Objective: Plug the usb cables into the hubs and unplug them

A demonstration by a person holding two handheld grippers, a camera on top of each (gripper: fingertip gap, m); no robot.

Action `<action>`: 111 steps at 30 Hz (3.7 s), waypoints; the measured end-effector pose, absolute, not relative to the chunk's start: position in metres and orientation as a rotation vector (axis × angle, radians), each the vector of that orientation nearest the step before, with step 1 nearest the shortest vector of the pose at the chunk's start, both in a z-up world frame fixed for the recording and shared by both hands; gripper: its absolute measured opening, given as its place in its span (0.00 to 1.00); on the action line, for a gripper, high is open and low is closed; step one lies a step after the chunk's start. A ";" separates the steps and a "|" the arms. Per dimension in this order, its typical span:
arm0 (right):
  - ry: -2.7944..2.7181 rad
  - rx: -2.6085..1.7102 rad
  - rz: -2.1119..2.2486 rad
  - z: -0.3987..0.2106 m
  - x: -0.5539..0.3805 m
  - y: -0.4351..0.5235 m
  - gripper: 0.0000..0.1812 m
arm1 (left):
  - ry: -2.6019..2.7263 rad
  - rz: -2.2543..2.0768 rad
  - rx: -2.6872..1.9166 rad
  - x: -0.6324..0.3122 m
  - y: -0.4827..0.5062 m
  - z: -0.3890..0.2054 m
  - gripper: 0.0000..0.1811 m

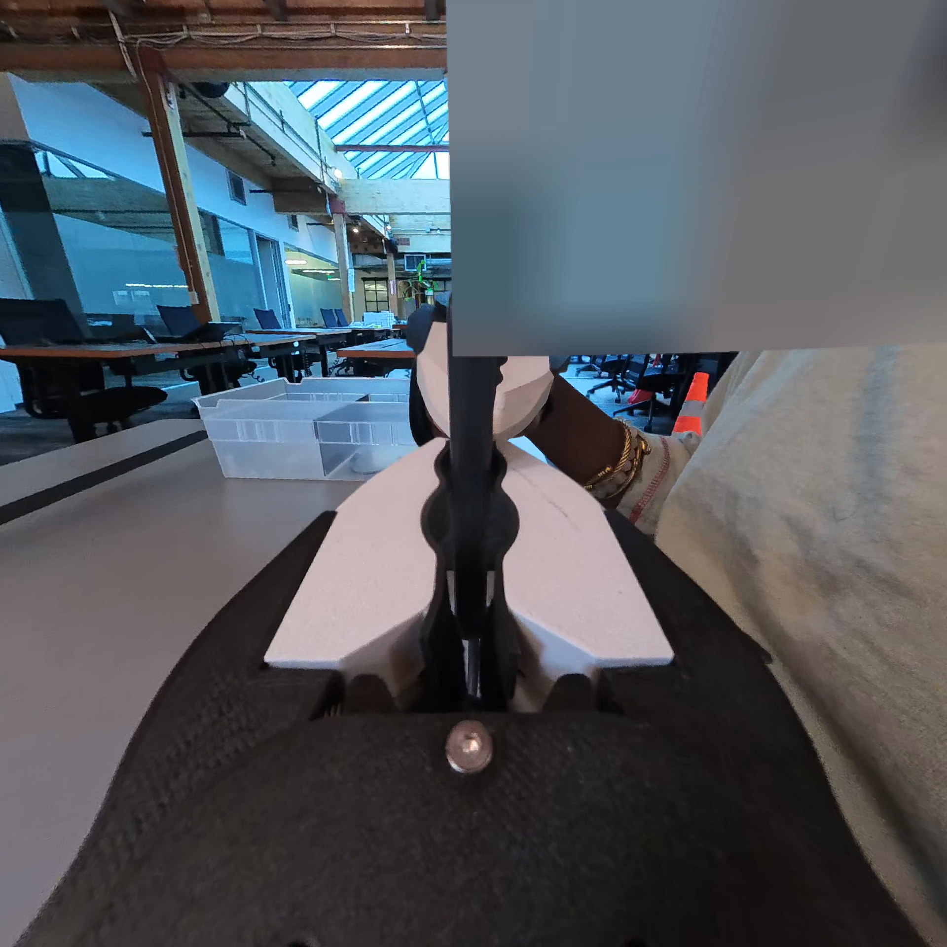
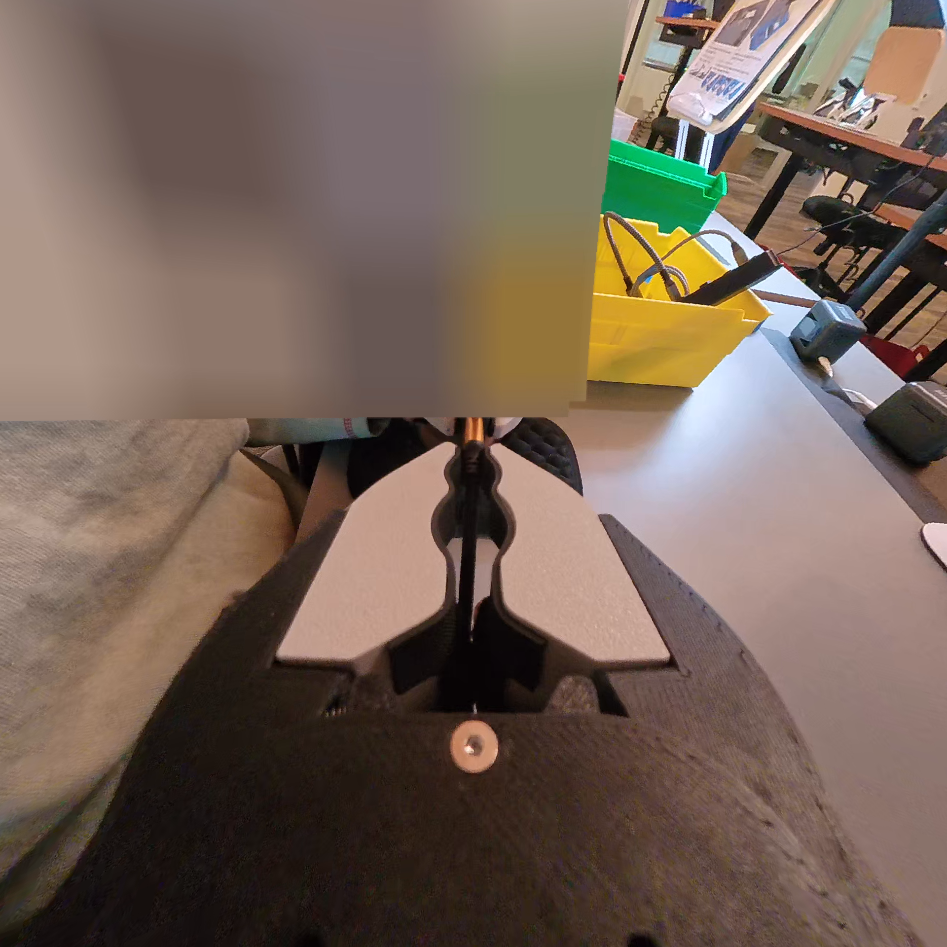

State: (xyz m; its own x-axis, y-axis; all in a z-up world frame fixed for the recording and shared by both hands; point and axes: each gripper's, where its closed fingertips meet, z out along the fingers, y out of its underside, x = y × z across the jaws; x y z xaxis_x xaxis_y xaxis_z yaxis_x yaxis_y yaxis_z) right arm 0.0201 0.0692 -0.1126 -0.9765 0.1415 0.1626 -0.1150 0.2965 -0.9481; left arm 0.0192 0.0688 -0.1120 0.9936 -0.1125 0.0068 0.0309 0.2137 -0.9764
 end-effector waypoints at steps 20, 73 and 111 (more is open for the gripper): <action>-1.314 -0.570 1.490 0.015 -0.011 0.306 0.04 | 0.023 -0.125 -1.338 0.008 0.049 -0.112 0.07; -2.375 -0.755 0.287 -0.220 -0.072 0.463 0.13 | 0.048 -0.125 -1.334 0.012 0.049 -0.113 0.07; -1.829 -0.076 1.950 -0.040 0.009 0.106 0.07 | 0.006 0.341 -1.510 -0.015 0.023 -0.109 0.30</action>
